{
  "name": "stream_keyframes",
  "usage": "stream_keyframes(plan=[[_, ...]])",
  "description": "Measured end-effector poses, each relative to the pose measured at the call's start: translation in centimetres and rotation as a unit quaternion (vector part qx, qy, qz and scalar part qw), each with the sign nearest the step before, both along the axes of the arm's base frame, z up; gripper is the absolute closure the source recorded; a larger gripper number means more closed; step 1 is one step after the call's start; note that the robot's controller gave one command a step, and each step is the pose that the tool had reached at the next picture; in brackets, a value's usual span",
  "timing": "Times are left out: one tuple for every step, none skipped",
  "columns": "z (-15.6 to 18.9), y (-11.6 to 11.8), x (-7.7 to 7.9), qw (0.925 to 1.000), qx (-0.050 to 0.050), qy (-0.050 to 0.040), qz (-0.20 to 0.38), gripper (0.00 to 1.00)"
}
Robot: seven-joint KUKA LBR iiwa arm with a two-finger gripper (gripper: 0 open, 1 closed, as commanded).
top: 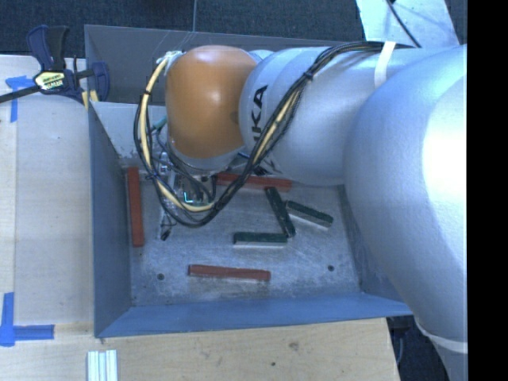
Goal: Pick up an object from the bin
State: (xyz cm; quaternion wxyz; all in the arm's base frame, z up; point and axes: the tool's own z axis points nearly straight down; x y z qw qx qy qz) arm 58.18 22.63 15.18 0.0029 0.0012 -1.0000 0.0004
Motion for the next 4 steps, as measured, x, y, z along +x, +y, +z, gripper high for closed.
stream_keyframes(plan=[[-8.7,1.2,-2.6,0.9996,-0.001,0.0002,-0.028,0.0],[-7.7,-6.7,-4.4,0.935,0.001,-0.0021,0.355,0.0],[1.9,-7.7,-0.8,0.8643,0.001,-0.0065,0.503,0.0],[-4.3,-17.6,-0.2,0.8124,0.003,-0.001,0.583,0.0]])
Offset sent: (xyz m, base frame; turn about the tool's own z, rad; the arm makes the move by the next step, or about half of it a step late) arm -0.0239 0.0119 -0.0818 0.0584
